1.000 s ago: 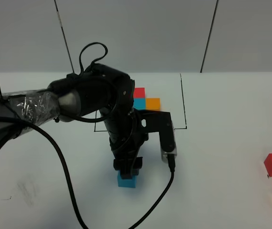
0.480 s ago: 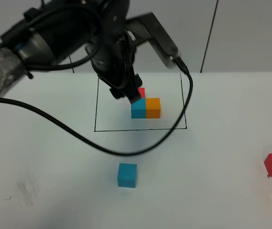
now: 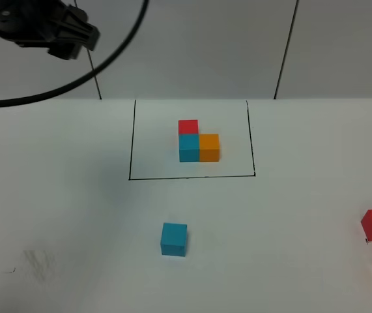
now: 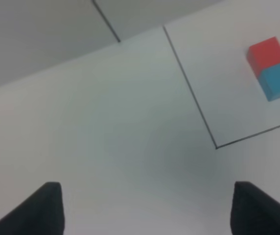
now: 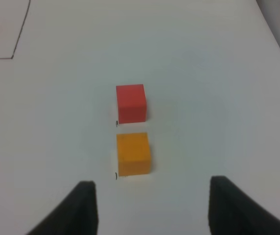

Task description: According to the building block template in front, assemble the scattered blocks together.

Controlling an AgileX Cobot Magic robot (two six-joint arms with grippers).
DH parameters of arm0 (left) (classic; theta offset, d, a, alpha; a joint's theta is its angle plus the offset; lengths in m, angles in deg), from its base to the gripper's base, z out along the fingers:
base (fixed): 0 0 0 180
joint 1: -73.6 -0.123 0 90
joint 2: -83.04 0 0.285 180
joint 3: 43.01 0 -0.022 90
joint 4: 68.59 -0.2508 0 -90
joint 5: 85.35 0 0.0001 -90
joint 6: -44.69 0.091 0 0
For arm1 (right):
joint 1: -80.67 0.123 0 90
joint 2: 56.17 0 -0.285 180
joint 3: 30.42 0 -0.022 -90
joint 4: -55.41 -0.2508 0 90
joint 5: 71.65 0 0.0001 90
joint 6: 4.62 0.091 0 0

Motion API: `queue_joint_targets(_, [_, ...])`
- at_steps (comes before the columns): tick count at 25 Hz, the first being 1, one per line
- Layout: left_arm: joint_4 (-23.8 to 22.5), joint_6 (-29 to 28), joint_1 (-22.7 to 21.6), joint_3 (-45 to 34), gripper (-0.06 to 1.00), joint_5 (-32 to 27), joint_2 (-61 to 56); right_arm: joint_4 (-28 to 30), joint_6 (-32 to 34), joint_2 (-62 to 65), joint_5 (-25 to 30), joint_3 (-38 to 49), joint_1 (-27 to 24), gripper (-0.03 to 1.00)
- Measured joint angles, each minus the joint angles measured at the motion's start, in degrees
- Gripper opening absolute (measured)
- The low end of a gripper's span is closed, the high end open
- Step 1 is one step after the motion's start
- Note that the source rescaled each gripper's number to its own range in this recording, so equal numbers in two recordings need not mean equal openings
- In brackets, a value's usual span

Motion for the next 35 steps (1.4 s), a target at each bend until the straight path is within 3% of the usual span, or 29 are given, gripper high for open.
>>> queue_joint_targets(7, [-3.0,-1.0,-5.5,-16.5,0.84,-0.1,-20.0,0.0,0.0,0.0,0.0,0.0,0.0,0.11])
queue_joint_targets(14, [-6.9,-7.1,-6.0,-30.5,0.84,-0.1,-46.5,0.0,0.0,0.0,0.0,0.0,0.0,0.11])
queue_joint_targets(18, [-7.1,-7.8,-6.0,-34.7,0.84,-0.1,-61.5,0.0,0.0,0.0,0.0,0.0,0.0,0.11])
queue_joint_targets(26, [4.2,-5.8,-7.8,-44.8,0.71,-0.1,-76.5,0.0,0.0,0.0,0.0,0.0,0.0,0.11])
queue_joint_targets(29, [6.8,-3.3,-11.1,-50.5,0.69,-0.1,-78.5,0.0,0.0,0.0,0.0,0.0,0.0,0.11])
queue_joint_targets(35, [18.4,4.2,-19.3,-57.3,0.69,0.6,-84.4,0.0,0.0,0.0,0.0,0.0,0.0,0.11])
